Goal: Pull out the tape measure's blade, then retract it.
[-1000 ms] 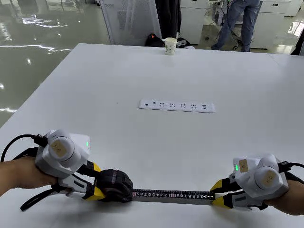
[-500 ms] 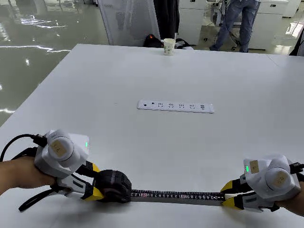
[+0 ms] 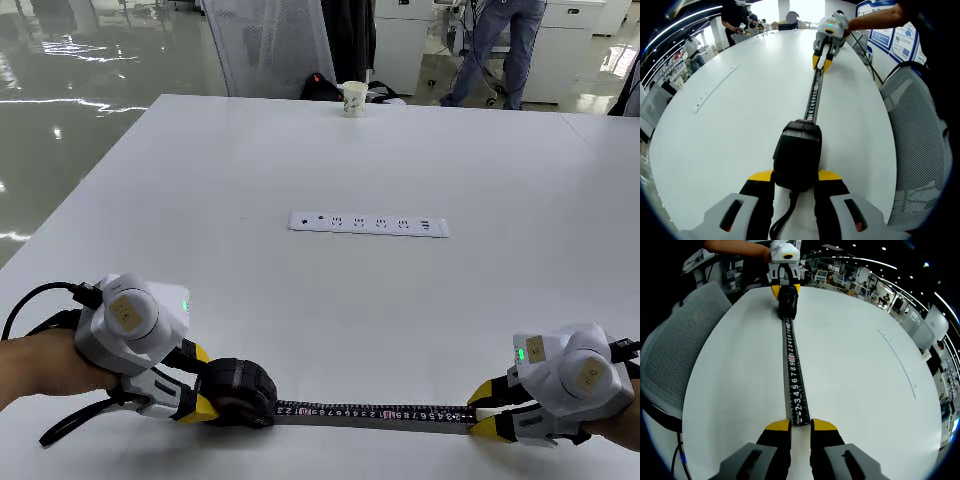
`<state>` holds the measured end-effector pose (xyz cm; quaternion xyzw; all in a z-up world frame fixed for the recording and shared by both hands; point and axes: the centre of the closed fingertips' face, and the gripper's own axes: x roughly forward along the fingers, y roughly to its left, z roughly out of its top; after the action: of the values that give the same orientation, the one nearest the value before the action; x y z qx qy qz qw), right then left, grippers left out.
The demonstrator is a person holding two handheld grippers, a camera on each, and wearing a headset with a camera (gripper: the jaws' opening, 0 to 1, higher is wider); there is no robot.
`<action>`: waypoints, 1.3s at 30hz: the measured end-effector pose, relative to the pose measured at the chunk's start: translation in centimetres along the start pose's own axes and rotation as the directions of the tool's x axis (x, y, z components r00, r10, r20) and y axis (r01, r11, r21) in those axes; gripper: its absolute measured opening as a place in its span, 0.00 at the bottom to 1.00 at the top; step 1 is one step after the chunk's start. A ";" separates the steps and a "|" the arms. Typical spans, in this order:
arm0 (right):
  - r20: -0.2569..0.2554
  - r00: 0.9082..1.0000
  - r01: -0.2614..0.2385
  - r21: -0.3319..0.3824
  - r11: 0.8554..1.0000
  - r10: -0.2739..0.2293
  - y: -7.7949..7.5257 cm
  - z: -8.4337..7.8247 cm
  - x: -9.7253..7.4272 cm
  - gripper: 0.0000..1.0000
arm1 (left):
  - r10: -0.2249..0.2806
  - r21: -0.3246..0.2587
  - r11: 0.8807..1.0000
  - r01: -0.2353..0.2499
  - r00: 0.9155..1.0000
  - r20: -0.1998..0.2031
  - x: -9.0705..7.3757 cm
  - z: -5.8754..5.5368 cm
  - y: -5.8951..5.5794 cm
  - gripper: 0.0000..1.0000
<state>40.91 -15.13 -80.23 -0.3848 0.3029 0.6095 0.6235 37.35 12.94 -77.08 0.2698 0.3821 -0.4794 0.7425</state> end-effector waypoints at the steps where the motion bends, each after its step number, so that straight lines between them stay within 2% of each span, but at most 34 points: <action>1: -0.002 1.000 -0.001 -0.001 1.000 0.001 0.0 0.0 0.0 0.11 | 0.000 0.003 1.000 0.000 1.000 -0.001 0.0 0.0 0.0 0.25; 10: -0.023 1.000 -0.009 -0.034 0.999 0.008 0.1 0.0 0.0 0.12 | 0.001 0.033 0.999 0.000 1.000 -0.030 0.2 -0.2 0.1 0.25; 20: -0.031 1.000 -0.001 -0.047 0.999 0.000 0.0 0.0 -0.1 0.14 | 0.010 0.033 0.999 -0.008 0.999 -0.052 0.2 -0.1 0.0 0.26; 31: -0.029 0.999 0.022 -0.015 1.000 -0.023 -0.1 -0.3 -1.1 0.22 | 0.015 0.017 1.000 -0.014 0.998 -0.066 0.0 -0.3 -0.3 0.37; 39: -0.016 0.999 0.031 0.024 0.999 -0.030 0.2 -0.3 -1.7 0.30 | 0.033 -0.013 0.999 -0.034 0.998 -0.058 -0.6 -0.4 -0.6 0.45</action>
<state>40.61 -16.25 -78.99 -0.3864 0.3092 0.5932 0.6350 36.48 13.32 -76.84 0.2845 0.4022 -0.4561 0.7411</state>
